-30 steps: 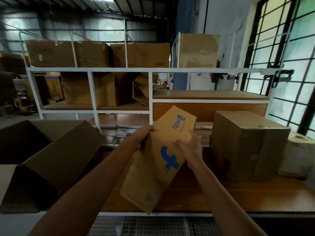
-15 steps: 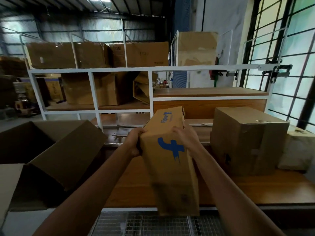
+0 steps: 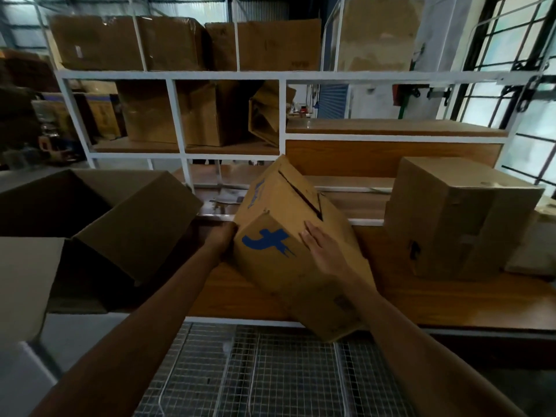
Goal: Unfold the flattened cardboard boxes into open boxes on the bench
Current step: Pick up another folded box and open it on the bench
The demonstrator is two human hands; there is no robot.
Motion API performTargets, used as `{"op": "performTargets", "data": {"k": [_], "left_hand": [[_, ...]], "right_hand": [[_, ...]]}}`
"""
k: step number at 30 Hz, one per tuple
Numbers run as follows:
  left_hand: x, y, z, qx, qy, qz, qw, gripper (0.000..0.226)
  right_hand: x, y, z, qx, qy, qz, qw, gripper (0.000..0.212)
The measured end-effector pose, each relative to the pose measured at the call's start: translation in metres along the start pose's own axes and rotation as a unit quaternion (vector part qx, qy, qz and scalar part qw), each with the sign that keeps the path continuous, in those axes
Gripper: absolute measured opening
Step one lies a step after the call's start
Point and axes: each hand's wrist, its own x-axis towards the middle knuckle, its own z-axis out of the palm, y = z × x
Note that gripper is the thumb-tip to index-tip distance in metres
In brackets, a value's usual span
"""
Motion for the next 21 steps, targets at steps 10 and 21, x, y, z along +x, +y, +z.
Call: {"op": "performTargets", "data": {"k": [10, 21], "left_hand": [[-0.008, -0.014, 0.002, -0.040, -0.064, -0.062, 0.995, 0.050], [0.018, -0.084, 0.031, 0.400, 0.018, 0.075, 0.913, 0.053]], "right_hand": [[-0.003, 0.004, 0.083, -0.174, -0.030, 0.173, 0.969, 0.078], [0.001, 0.063, 0.046, -0.326, -0.020, 0.038, 0.944, 0.067]]}}
